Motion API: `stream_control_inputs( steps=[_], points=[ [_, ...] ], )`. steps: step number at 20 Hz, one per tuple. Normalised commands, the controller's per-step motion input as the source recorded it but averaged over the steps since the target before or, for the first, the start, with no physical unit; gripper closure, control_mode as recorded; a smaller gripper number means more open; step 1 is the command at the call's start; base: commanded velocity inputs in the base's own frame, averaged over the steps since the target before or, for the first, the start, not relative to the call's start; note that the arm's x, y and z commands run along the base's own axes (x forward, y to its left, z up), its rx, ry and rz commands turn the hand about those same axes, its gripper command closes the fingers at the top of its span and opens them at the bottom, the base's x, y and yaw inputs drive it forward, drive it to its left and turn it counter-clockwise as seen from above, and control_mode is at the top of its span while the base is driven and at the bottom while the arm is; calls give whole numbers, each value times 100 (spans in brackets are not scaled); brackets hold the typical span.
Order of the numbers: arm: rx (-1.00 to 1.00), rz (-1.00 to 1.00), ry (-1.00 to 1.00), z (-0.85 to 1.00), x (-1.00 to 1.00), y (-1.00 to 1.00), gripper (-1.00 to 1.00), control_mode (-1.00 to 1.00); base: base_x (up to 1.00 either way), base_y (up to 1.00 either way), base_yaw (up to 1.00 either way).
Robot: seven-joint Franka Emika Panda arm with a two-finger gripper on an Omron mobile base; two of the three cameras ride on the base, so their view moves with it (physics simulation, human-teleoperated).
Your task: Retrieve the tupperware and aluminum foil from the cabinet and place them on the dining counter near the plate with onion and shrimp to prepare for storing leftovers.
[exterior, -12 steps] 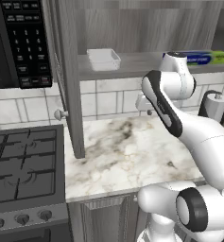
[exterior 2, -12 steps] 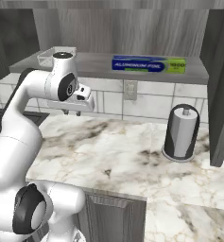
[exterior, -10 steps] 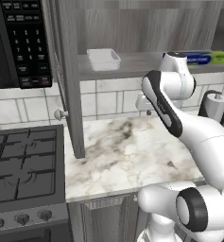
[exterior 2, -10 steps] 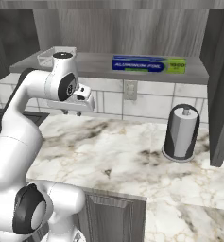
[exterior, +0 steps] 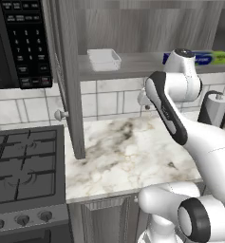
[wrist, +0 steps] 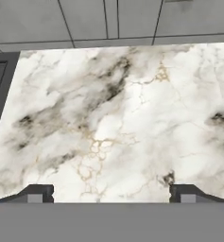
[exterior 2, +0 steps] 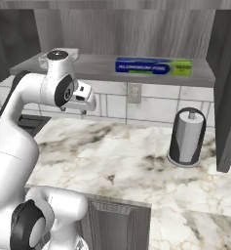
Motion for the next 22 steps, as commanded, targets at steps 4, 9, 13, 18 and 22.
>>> stream_control_inputs(
  steps=[4, 9, 13, 18, 22],
  points=[
    [3, -7, -35, 70, 0, 23, -100, -100, 0, 0, 0],
    [13, -13, -27, 64, 0, 41, -100, -100, 0, 0, 0],
    [23, -23, -9, 43, 0, 51, -100, -100, 0, 0, 0],
    [30, -21, 2, 37, 2, 66, -100, -100, 0, 0, 0],
    [33, -14, 9, 43, 29, 64, -100, -100, 0, 0, 0]
  ],
)
